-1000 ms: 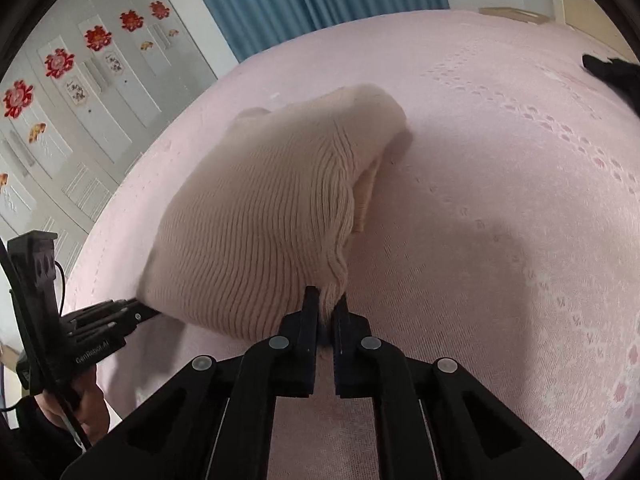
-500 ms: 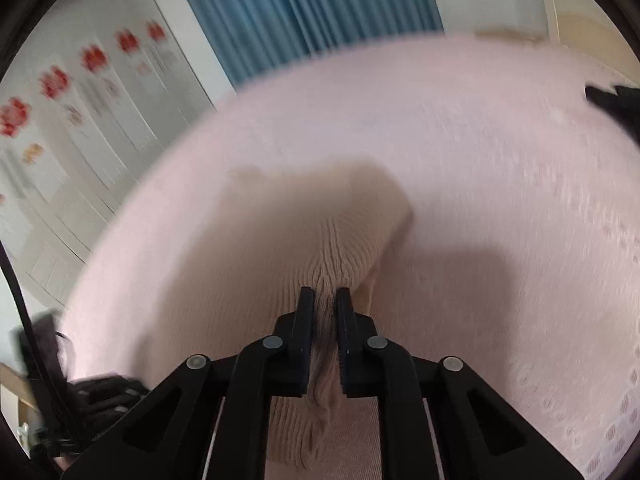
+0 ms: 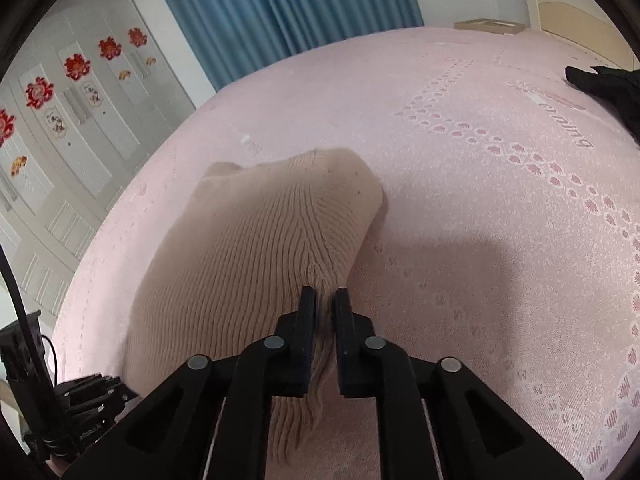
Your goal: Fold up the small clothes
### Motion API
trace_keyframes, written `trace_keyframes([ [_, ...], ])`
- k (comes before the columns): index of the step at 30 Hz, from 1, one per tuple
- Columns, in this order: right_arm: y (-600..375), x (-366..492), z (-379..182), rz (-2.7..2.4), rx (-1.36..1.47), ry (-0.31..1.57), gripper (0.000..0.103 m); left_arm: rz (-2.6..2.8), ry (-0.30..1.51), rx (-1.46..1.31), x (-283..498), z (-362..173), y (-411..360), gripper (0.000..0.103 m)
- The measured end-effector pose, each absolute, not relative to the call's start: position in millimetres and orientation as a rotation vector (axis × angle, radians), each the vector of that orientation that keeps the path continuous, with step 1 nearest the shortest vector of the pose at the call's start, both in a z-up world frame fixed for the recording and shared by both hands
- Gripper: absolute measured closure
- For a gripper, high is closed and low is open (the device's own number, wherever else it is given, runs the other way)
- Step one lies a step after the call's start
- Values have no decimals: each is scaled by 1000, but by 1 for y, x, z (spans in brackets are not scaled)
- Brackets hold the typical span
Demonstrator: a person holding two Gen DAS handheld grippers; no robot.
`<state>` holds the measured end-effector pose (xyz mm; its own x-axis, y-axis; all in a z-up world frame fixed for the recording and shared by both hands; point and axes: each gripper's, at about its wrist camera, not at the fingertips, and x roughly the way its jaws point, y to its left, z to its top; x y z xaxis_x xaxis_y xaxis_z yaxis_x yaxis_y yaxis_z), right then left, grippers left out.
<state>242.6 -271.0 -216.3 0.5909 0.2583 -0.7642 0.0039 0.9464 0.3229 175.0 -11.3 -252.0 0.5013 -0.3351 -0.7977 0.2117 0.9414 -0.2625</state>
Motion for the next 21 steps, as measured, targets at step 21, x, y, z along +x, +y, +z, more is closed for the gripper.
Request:
trace_keyframes([
  [21,-292,212,-221,177,366,921,99,-305,952,-173,171,-254,-12,94],
])
